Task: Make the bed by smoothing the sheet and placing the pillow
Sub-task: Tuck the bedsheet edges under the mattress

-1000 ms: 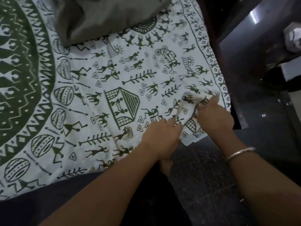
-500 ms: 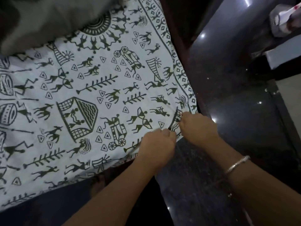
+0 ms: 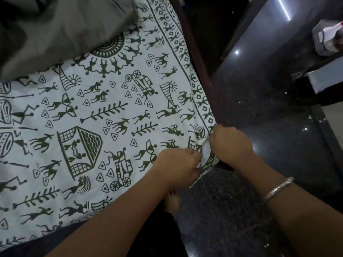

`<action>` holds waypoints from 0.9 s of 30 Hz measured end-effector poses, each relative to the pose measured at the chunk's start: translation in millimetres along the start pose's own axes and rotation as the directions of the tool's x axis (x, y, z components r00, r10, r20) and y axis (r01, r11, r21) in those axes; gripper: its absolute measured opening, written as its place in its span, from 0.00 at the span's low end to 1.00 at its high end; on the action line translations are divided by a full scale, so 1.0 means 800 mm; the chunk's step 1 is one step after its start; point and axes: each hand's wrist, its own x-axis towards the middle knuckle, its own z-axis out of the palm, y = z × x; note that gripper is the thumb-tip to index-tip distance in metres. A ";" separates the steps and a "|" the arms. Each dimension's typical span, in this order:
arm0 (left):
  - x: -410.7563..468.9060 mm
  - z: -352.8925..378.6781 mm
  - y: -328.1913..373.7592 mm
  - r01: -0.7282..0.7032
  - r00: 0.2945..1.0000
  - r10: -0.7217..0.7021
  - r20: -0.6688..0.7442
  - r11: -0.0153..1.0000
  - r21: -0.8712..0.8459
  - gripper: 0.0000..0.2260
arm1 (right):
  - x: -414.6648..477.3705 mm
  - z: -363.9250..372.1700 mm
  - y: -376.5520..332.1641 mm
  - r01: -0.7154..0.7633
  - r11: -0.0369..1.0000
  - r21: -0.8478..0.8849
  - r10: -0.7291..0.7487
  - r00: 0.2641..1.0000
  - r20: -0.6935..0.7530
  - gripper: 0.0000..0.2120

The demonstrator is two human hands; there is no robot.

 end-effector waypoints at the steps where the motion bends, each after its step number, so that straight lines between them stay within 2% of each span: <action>1: 0.008 -0.004 -0.003 -0.008 0.995 0.007 -0.096 1.000 -0.011 0.13 | 0.004 -0.002 -0.005 -0.002 0.999 0.032 0.003 0.999 -0.044 0.11; 3: 0.027 -0.013 -0.011 0.011 0.958 -0.012 -0.287 1.000 -0.007 0.13 | 0.017 -0.004 -0.013 -0.022 0.998 0.065 0.028 0.996 -0.082 0.14; 5: 0.048 -0.020 -0.021 0.078 0.925 -0.092 -0.369 0.996 -0.051 0.12 | 0.030 -0.004 -0.013 -0.013 0.999 0.033 0.015 0.998 -0.066 0.10; 7: 0.064 -0.025 -0.026 0.131 0.935 -0.147 -0.322 0.989 -0.071 0.15 | 0.037 -0.008 -0.004 -0.015 0.999 -0.043 0.013 0.999 -0.037 0.03; 10: 0.080 -0.027 -0.032 0.152 0.947 -0.156 -0.281 0.988 -0.035 0.20 | 0.037 -0.013 0.012 -0.039 0.994 -0.097 0.041 0.999 0.011 0.05; 13: 0.090 -0.030 -0.036 0.162 0.974 -0.163 -0.158 0.987 -0.024 0.24 | 0.040 -0.026 0.011 -0.009 0.986 -0.166 0.015 0.999 0.031 0.06; 17: 0.106 -0.039 -0.047 0.140 0.983 -0.139 -0.116 0.990 0.000 0.27 | 0.072 -0.056 -0.011 0.121 0.984 -0.134 -0.136 0.985 -0.110 0.12; 20: 0.125 -0.064 -0.072 0.235 0.956 -0.239 -0.171 0.971 -0.044 0.29 | 0.109 -0.066 -0.034 0.343 0.938 -0.060 -0.348 0.917 -0.195 0.18; 23: 0.140 -0.086 -0.113 0.353 0.918 -0.358 -0.173 0.934 -0.060 0.29 | 0.148 -0.068 -0.058 0.464 0.885 -0.048 -0.466 0.883 -0.061 0.28; 25: 0.146 -0.092 -0.142 0.402 0.901 -0.408 -0.150 0.913 -0.071 0.27 | 0.169 -0.071 -0.071 0.434 0.894 -0.112 -0.431 0.901 0.052 0.29; 27: 0.153 -0.096 -0.168 0.373 0.921 -0.379 -0.092 0.925 -0.076 0.28 | 0.181 -0.083 -0.084 0.343 0.921 -0.185 -0.334 0.939 0.082 0.24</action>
